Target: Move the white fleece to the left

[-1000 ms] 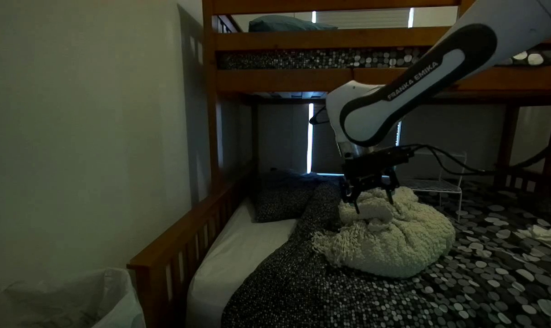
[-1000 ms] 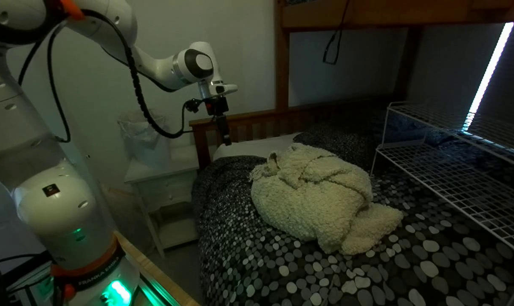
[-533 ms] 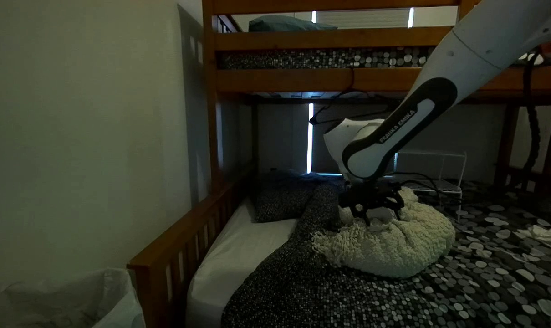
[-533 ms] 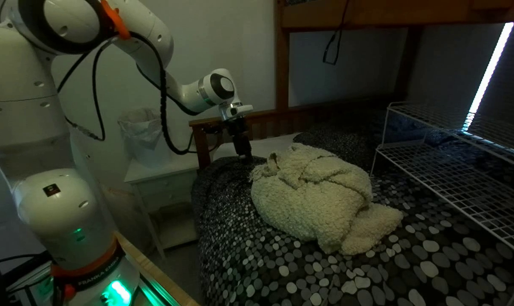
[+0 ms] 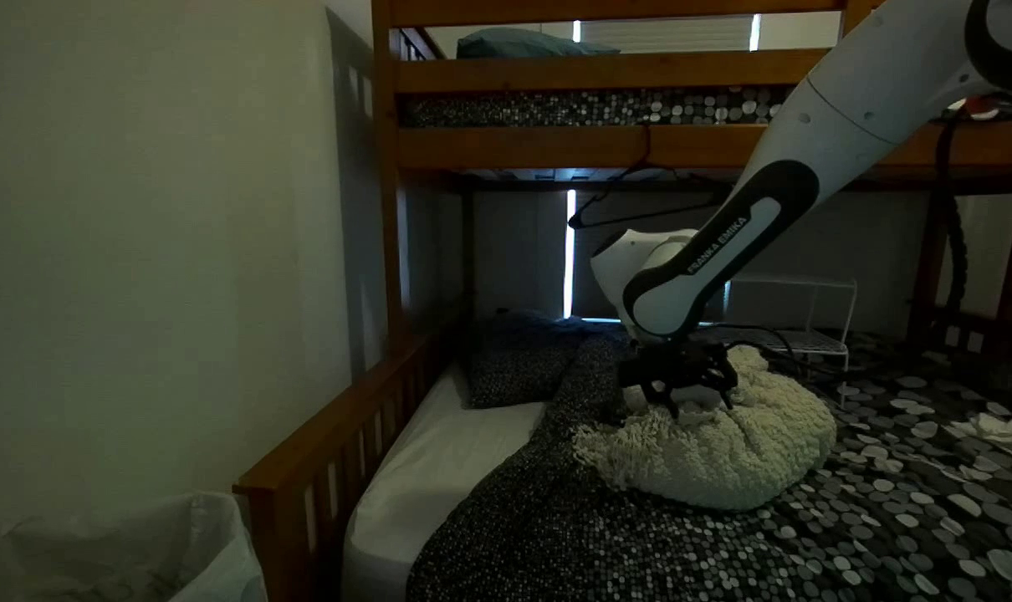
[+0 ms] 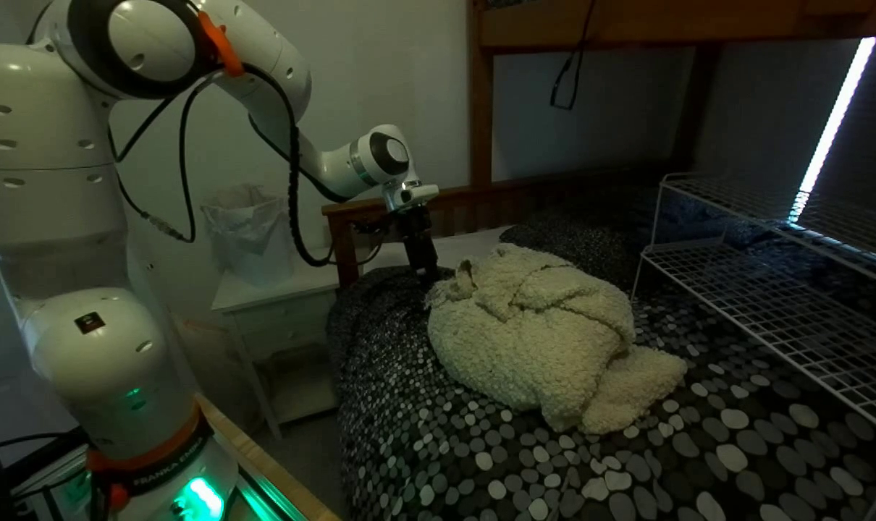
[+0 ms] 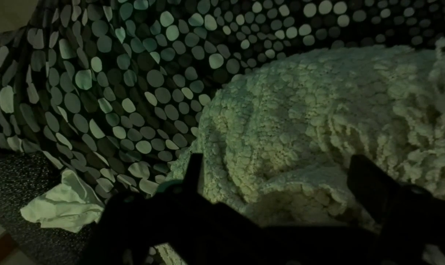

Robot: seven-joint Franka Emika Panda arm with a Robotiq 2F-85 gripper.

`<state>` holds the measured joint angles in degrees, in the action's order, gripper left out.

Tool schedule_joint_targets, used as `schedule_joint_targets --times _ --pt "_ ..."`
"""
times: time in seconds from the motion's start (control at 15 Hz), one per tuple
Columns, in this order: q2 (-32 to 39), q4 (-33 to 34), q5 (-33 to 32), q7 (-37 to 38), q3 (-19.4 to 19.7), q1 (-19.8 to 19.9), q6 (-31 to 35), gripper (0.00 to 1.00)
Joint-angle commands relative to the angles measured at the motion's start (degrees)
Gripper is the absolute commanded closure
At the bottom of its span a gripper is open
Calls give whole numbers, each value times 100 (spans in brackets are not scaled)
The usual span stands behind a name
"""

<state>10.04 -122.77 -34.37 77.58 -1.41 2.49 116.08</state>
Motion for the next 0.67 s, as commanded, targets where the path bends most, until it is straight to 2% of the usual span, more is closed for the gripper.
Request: schedule_joint_targets --times 0.0,0.33,0.6 --pt "414 307 -49 629 268 -196 326 0" --pt "1367 997 -160 1487 592 -383 1045 0" --pt "2103 1604 -126 1714 887 -515 1539 0"
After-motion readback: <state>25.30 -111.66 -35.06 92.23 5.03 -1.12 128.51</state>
